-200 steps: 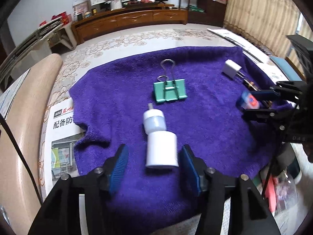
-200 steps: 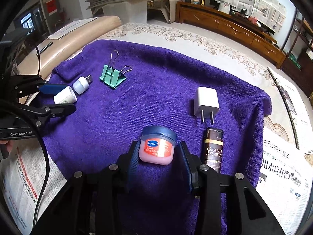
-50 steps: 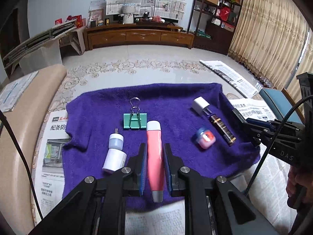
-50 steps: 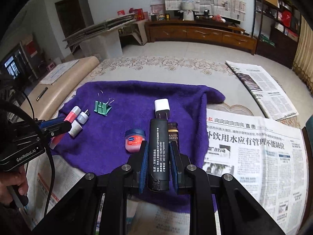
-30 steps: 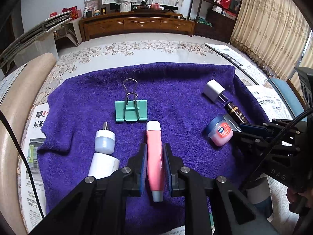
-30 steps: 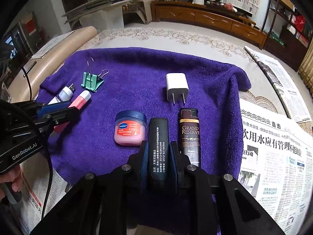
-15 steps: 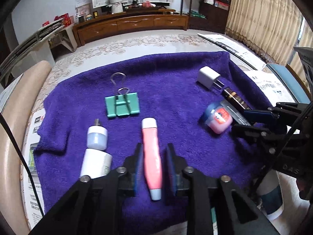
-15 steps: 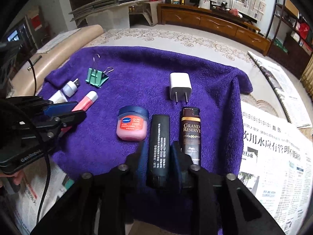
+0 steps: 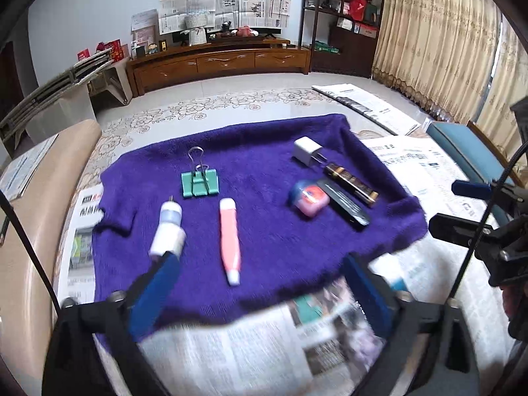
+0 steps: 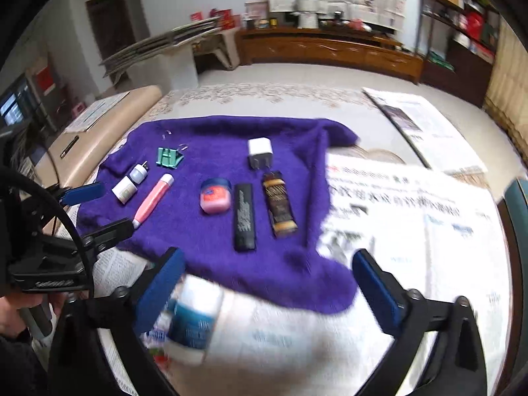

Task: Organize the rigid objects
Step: 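Grasp the clear candy jar with the left tool while the right tool grasps the Vaseline stick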

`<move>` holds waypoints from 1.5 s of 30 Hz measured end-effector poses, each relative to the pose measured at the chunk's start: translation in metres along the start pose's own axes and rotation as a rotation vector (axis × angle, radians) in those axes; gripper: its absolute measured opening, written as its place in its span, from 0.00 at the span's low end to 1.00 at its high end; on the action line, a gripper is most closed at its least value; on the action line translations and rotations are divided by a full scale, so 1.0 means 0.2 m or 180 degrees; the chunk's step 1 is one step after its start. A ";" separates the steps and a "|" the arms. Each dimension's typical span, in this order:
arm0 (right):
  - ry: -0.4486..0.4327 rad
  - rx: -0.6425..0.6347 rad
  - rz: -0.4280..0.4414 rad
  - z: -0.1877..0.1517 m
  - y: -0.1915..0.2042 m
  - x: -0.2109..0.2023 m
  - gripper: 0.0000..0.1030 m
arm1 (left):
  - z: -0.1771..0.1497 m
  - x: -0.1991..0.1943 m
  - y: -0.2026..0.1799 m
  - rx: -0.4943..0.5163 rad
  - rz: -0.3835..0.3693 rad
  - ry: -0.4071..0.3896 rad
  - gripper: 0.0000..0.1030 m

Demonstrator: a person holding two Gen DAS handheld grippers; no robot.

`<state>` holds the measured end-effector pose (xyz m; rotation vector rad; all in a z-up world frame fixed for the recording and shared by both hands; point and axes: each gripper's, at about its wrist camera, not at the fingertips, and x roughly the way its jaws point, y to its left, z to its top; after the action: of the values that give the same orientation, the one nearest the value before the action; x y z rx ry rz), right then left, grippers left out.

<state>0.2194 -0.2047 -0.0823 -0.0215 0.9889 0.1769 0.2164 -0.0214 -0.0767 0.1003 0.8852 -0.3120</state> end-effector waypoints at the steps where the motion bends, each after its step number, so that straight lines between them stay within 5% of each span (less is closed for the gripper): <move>1: -0.0005 0.0052 -0.0026 -0.03 -0.02 -0.03 1.00 | -0.03 -0.03 -0.01 -0.0028 -0.0011 0.0012 1.00; 12: -0.0002 0.0549 -0.0183 -0.34 -0.18 -0.14 1.00 | -0.31 -0.05 -0.22 -0.0271 -0.0266 0.0214 1.00; 17: -0.0051 0.0672 -0.0213 -0.37 -0.26 -0.18 1.00 | -0.37 0.05 -0.32 -0.0177 -0.0093 0.0375 1.00; 25: -0.0112 0.0769 -0.0178 -0.37 -0.33 -0.22 1.00 | -0.37 0.06 -0.29 -0.0056 0.0438 0.0270 1.00; 35: -0.0007 0.0653 -0.0202 -0.41 -0.30 -0.17 1.00 | -0.37 0.13 -0.28 -0.0021 0.0222 0.0207 0.96; 45: -0.0012 0.0636 -0.0205 -0.39 -0.27 -0.16 1.00 | -0.37 0.10 -0.33 0.0110 0.0064 0.0121 0.68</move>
<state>0.1459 -0.2704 -0.1017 0.1295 0.9971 0.0185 0.1533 -0.0726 -0.1357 0.1475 0.9161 -0.3075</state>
